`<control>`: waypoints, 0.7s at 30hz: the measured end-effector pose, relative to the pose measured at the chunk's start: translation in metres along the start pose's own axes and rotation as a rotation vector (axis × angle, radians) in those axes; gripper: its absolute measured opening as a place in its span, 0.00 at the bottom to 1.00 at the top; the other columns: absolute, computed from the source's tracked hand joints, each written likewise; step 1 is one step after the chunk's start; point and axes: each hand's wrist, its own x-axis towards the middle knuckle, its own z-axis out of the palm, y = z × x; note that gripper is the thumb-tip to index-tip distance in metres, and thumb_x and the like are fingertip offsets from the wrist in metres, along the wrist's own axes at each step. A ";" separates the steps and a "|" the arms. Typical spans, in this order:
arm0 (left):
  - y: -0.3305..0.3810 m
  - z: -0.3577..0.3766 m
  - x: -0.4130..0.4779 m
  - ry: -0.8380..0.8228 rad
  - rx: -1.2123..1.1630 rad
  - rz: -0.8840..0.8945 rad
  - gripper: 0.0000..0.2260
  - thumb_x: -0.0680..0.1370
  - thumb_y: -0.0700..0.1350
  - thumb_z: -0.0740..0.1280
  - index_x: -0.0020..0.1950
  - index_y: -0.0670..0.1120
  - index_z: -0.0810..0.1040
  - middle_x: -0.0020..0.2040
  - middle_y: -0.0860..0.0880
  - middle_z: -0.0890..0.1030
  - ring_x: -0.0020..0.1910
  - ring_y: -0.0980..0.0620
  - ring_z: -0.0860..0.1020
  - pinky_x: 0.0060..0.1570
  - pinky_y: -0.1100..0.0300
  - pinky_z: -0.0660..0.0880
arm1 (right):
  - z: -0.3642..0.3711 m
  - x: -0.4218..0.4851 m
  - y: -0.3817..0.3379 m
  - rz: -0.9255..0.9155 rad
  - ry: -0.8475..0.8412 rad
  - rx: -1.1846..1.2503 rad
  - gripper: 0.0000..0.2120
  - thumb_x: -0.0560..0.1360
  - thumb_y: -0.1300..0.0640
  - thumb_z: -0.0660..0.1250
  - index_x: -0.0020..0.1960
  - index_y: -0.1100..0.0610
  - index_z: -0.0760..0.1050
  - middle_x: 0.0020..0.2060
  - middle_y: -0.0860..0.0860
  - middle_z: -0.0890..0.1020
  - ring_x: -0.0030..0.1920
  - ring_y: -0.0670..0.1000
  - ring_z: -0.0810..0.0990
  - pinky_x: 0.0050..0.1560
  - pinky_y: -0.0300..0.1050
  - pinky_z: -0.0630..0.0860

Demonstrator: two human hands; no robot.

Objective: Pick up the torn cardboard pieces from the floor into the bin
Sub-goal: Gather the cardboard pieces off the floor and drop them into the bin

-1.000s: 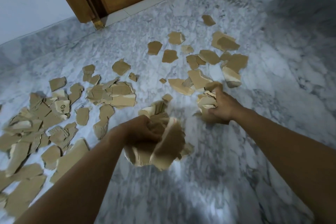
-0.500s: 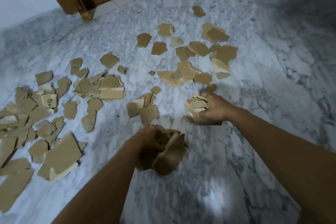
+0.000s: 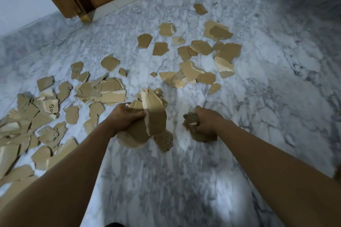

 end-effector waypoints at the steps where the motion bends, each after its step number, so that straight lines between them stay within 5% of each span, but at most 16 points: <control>1: -0.003 0.003 0.003 0.001 -0.027 -0.004 0.13 0.72 0.50 0.76 0.48 0.43 0.82 0.43 0.45 0.84 0.42 0.48 0.83 0.35 0.61 0.76 | 0.001 0.001 0.001 0.012 -0.002 0.006 0.26 0.73 0.46 0.71 0.63 0.55 0.64 0.56 0.58 0.77 0.51 0.60 0.78 0.46 0.52 0.77; 9: -0.006 0.019 0.023 -0.057 -0.178 0.007 0.21 0.68 0.53 0.79 0.56 0.46 0.80 0.50 0.45 0.85 0.50 0.45 0.84 0.50 0.45 0.82 | 0.006 -0.006 0.006 0.053 0.048 0.096 0.20 0.73 0.50 0.71 0.55 0.52 0.61 0.49 0.56 0.79 0.43 0.56 0.75 0.39 0.45 0.68; 13: 0.002 0.019 0.029 -0.042 -0.147 0.032 0.19 0.70 0.50 0.78 0.57 0.46 0.79 0.51 0.44 0.84 0.50 0.45 0.83 0.51 0.47 0.81 | 0.015 -0.020 -0.006 0.008 0.079 0.036 0.21 0.71 0.47 0.69 0.56 0.51 0.62 0.48 0.51 0.73 0.49 0.57 0.78 0.45 0.46 0.70; 17: 0.007 0.017 0.038 -0.049 -0.102 0.056 0.21 0.70 0.50 0.78 0.59 0.45 0.78 0.52 0.44 0.83 0.51 0.45 0.82 0.52 0.48 0.81 | 0.041 -0.026 -0.017 0.000 0.109 -0.122 0.29 0.70 0.45 0.72 0.65 0.52 0.64 0.60 0.58 0.69 0.52 0.63 0.78 0.47 0.52 0.75; 21: 0.009 0.018 0.050 -0.085 -0.087 0.087 0.21 0.71 0.50 0.77 0.60 0.45 0.77 0.52 0.45 0.82 0.51 0.46 0.81 0.50 0.52 0.80 | 0.040 -0.020 -0.019 0.083 0.117 -0.055 0.24 0.70 0.47 0.73 0.59 0.52 0.66 0.55 0.56 0.76 0.50 0.61 0.79 0.47 0.51 0.76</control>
